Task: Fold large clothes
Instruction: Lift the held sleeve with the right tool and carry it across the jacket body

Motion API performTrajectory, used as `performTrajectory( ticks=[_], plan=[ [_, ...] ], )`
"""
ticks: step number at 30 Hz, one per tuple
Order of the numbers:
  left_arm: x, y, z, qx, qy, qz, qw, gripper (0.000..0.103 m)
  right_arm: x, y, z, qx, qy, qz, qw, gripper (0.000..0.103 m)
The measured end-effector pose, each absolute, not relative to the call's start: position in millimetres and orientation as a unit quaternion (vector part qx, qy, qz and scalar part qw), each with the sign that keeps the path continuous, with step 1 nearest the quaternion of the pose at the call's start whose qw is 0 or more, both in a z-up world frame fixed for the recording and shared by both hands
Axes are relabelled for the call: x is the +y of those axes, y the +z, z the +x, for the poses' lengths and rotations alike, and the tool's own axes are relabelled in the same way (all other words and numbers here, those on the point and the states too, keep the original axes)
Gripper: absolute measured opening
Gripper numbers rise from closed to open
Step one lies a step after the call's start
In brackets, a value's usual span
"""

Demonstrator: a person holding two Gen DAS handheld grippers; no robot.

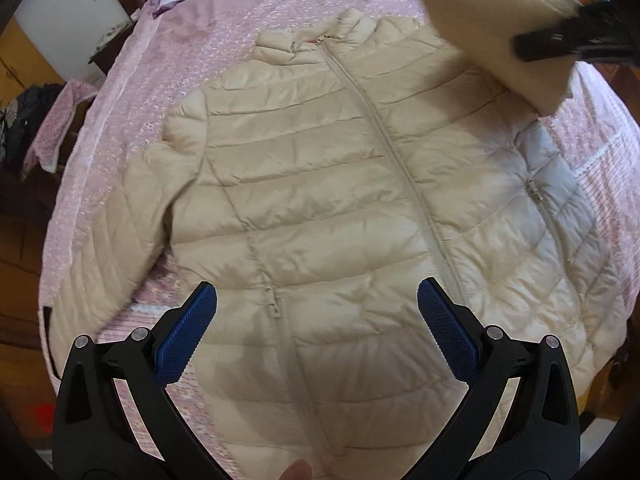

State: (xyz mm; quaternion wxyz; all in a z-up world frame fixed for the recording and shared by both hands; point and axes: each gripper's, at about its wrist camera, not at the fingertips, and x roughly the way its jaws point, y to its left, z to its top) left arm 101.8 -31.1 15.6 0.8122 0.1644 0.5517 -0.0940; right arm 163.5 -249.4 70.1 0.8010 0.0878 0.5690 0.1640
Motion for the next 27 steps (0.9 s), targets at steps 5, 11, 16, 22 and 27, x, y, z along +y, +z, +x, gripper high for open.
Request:
performTrajectory(
  ticks=[5,11,16,22,27],
  plan=[
    [-26,13,110,0.551,-0.092,0.156,0.815,0.1,-202,36,186,0.598,0.186,0.077,0.776,0.013],
    [-18,10,112,0.548,-0.085,0.158,0.817,0.1,-189,6,197,0.619,0.175,0.075,0.762,0.031],
    [-17,9,116,0.547,-0.085,0.154,0.818,0.1,-189,13,189,0.608,0.188,0.072,0.768,0.046],
    [-33,18,122,0.538,-0.104,0.155,0.822,0.1,-212,44,169,0.596,0.185,0.063,0.779,0.056],
    [-67,40,137,0.516,-0.123,0.162,0.832,0.1,-258,58,154,0.59,0.138,0.047,0.794,0.068]
  ],
)
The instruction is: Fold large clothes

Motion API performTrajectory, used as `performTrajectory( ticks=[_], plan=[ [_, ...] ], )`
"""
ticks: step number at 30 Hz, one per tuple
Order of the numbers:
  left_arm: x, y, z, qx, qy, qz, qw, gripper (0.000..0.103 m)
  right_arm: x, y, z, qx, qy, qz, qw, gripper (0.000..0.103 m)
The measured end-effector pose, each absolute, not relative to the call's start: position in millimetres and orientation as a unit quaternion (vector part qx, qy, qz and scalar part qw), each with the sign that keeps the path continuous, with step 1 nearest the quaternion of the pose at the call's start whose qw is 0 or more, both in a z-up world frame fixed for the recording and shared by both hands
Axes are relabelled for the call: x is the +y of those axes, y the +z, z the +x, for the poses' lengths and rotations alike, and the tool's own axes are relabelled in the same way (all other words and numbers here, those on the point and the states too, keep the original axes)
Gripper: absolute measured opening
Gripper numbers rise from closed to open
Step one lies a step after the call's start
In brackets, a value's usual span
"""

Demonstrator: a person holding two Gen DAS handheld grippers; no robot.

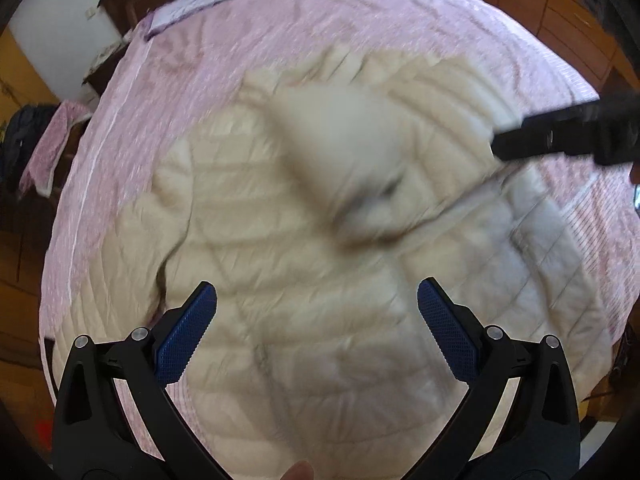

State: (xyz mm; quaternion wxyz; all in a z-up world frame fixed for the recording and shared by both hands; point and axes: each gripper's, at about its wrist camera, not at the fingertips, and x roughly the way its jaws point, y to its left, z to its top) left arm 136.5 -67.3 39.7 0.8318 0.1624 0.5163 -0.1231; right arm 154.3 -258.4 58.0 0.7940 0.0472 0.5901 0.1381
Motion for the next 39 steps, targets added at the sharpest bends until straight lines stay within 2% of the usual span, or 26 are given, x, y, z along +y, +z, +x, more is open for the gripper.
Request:
performTrajectory(
  ticks=[5,10,19,21,23,26,27,29,30,31,34,39],
  plan=[
    [-105,50,154,0.49,-0.143,0.191,0.839,0.1,-312,44,155,0.601,0.083,0.073,0.792,0.068],
    [-117,26,186,0.491,-0.096,0.216,0.838,0.1,-352,12,161,0.613,0.052,0.113,0.78,0.068],
    [-93,-23,216,0.492,-0.047,0.228,0.839,0.099,-358,-33,174,0.629,0.069,0.128,0.763,0.068],
    [-86,-27,216,0.493,-0.051,0.217,0.841,0.086,-353,-39,178,0.63,0.074,0.127,0.762,0.068],
    [-82,-28,217,0.494,-0.05,0.208,0.843,0.078,-349,-45,182,0.632,0.075,0.128,0.761,0.069],
    [-72,-26,218,0.489,-0.049,0.203,0.847,0.054,-346,-51,185,0.63,0.073,0.132,0.762,0.069],
    [-66,-24,218,0.486,-0.048,0.199,0.849,0.045,-345,-52,185,0.629,0.074,0.134,0.762,0.065],
    [-49,-22,220,0.487,-0.042,0.175,0.855,0.032,-340,-51,182,0.625,0.079,0.136,0.765,0.048],
    [-43,-20,221,0.489,-0.042,0.162,0.856,0.026,-341,-50,180,0.62,0.086,0.142,0.767,0.034],
    [-33,-20,223,0.493,-0.043,0.14,0.858,0.024,-340,-47,178,0.616,0.092,0.146,0.769,0.022],
    [-10,-27,223,0.512,-0.061,0.08,0.853,0.019,-339,-29,163,0.588,0.091,0.126,0.794,0.012],
    [-15,-35,209,0.525,-0.1,0.056,0.843,0.017,-349,-9,146,0.577,0.081,0.122,0.803,0.01]
  ],
)
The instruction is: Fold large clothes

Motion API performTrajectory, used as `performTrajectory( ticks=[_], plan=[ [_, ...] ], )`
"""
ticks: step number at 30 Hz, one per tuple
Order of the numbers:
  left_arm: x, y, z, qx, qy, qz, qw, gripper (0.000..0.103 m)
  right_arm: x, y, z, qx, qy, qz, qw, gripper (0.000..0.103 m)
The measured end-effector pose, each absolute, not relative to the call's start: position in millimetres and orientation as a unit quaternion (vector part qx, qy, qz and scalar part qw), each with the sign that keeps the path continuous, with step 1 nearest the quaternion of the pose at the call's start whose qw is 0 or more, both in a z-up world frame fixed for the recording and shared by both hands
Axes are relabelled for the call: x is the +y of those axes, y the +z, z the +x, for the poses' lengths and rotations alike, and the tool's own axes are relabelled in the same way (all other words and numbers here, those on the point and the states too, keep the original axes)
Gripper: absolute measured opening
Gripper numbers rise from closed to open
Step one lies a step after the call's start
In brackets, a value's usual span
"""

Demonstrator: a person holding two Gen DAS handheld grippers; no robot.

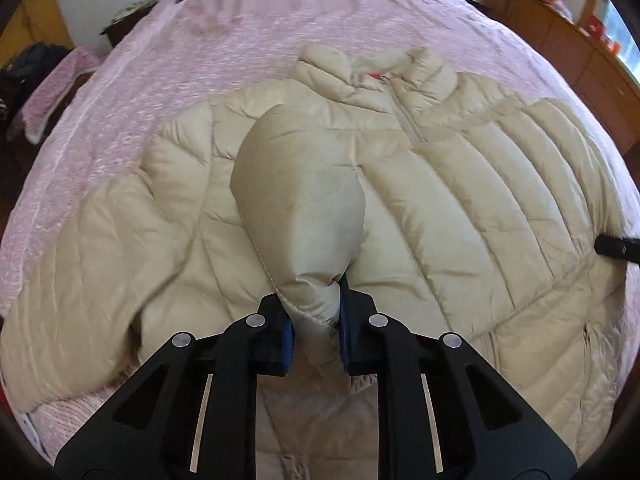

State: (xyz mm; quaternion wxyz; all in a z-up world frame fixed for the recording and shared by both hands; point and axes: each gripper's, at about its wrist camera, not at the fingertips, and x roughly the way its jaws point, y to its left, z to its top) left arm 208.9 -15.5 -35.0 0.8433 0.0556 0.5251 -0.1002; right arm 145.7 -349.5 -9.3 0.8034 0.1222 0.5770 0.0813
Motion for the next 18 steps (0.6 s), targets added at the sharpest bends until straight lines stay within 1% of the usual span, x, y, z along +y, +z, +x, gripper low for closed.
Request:
performTrajectory(
  ticks=[6,8,11,12,15,16,17,18],
  plan=[
    [-50,-32,185,0.532,-0.164,0.044,0.829,0.017,-371,-1,128,0.593,0.04,0.1,0.798,0.01],
    [-59,-29,190,0.534,-0.175,0.032,0.826,0.017,-382,-3,126,0.593,0.024,0.107,0.798,0.01],
    [-69,-24,207,0.52,-0.159,0.047,0.838,0.017,-381,-5,123,0.586,0.029,0.108,0.802,0.011],
    [-69,-22,216,0.516,-0.153,0.048,0.842,0.017,-377,-4,123,0.584,0.032,0.105,0.804,0.013],
    [-61,-21,240,0.515,-0.127,0.038,0.847,0.018,-367,2,117,0.569,0.034,0.092,0.816,0.025],
    [-56,-22,246,0.516,-0.12,0.039,0.847,0.021,-365,5,115,0.564,0.03,0.087,0.821,0.03],
    [-53,-24,252,0.516,-0.114,0.039,0.848,0.024,-366,8,110,0.557,0.028,0.083,0.826,0.032],
    [-48,-25,254,0.515,-0.11,0.038,0.849,0.031,-364,13,107,0.55,0.028,0.08,0.831,0.032]
  ],
)
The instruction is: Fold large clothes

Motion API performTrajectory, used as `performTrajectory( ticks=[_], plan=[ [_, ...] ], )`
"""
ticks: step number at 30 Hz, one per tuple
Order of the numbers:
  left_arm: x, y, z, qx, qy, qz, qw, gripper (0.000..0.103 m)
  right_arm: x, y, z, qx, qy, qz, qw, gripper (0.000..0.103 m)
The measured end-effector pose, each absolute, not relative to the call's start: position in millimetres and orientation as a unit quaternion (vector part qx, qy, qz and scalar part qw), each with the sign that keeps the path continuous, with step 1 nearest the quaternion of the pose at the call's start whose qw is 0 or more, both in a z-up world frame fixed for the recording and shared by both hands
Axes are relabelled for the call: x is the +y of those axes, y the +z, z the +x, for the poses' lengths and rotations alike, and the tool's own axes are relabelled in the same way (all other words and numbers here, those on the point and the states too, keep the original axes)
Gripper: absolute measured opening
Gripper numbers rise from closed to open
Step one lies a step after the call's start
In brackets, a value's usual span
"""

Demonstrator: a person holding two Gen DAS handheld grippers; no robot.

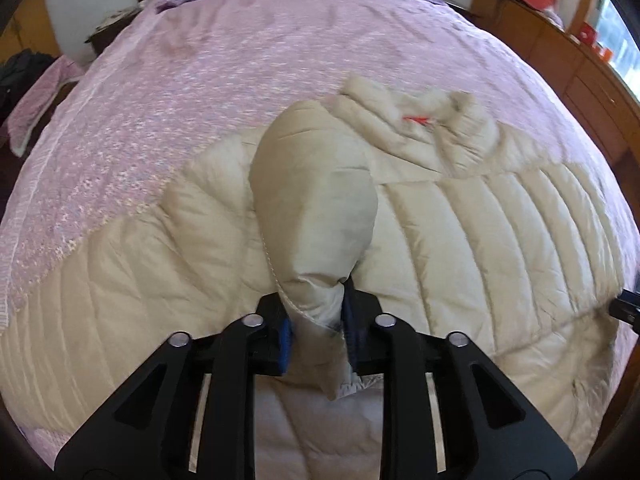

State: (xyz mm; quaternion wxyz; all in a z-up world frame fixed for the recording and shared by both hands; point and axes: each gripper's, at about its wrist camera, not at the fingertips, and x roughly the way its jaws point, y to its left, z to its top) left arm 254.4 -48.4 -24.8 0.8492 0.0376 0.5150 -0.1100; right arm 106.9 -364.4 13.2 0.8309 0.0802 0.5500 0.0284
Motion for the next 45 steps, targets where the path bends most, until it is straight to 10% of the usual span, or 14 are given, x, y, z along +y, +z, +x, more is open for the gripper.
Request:
performTrajectory(
  ticks=[3,5,16,21,25,29,35,45],
  plan=[
    [-37,-24,256,0.502,-0.089,0.042,0.859,0.069,-372,19,98,0.537,0.024,0.071,0.84,0.034],
    [-29,-20,253,0.492,-0.08,0.044,0.866,0.075,-372,22,97,0.529,0.021,0.063,0.846,0.034],
    [1,-1,249,0.482,-0.052,0.05,0.873,0.076,-357,8,158,0.519,-0.015,0.056,0.853,0.049],
    [-10,-22,257,0.497,-0.057,0.068,0.863,0.037,-364,-25,177,0.553,-0.08,0.017,0.829,0.049],
    [-18,-46,268,0.518,-0.053,0.067,0.851,0.035,-378,-41,180,0.563,-0.082,0.039,0.822,0.049],
    [-20,-51,267,0.517,-0.055,0.073,0.851,0.036,-378,-41,179,0.562,-0.073,0.04,0.823,0.05],
    [1,-25,238,0.514,-0.067,0.052,0.853,0.075,-375,-19,158,0.532,-0.074,0.042,0.843,0.065],
    [97,-6,176,0.527,-0.007,-0.023,0.85,0.077,-307,13,89,0.566,0.038,0.017,0.823,0.071]
  ],
)
